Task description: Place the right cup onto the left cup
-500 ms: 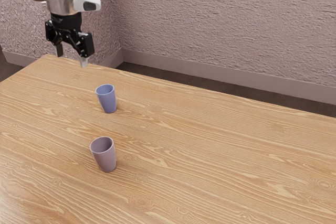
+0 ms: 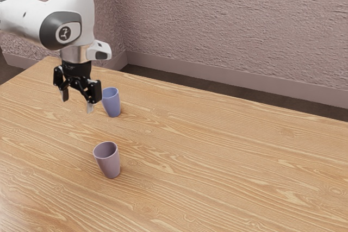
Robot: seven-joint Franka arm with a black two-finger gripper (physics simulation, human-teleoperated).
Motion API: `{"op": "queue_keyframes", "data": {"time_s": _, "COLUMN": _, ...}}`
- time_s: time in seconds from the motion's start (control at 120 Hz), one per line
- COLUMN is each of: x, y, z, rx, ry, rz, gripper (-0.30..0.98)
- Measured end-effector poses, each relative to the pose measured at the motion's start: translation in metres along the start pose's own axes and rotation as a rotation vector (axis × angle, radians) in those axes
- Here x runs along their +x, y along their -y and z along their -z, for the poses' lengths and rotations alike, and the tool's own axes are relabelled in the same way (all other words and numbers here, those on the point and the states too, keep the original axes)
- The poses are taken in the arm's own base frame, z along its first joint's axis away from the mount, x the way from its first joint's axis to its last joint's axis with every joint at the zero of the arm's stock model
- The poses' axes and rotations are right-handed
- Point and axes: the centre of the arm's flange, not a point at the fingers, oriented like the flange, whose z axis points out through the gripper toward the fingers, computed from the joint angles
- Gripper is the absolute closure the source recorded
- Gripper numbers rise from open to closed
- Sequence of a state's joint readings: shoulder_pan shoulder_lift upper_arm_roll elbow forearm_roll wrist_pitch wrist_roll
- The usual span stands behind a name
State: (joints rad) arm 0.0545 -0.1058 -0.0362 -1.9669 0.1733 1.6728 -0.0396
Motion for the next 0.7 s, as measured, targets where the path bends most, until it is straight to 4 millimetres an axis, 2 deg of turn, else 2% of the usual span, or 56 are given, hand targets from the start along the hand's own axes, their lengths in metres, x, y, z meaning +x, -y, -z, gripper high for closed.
{"op": "queue_keyframes", "data": {"time_s": 0.092, "x": 0.002, "y": -0.006, "z": -0.027, "rx": -0.023, "ry": 0.025, "rz": 0.003, "gripper": 0.0}}
{"op": "queue_keyframes", "data": {"time_s": 0.4, "x": 0.018, "y": -0.005, "z": -0.114, "rx": -0.096, "ry": 0.093, "rz": 0.051, "gripper": 0.0}}
{"op": "queue_keyframes", "data": {"time_s": 0.525, "x": 0.028, "y": -0.006, "z": -0.135, "rx": -0.124, "ry": 0.091, "rz": 0.07, "gripper": 0.0}}
{"op": "queue_keyframes", "data": {"time_s": 0.7, "x": 0.039, "y": -0.014, "z": -0.15, "rx": -0.139, "ry": 0.078, "rz": 0.073, "gripper": 0.0}}
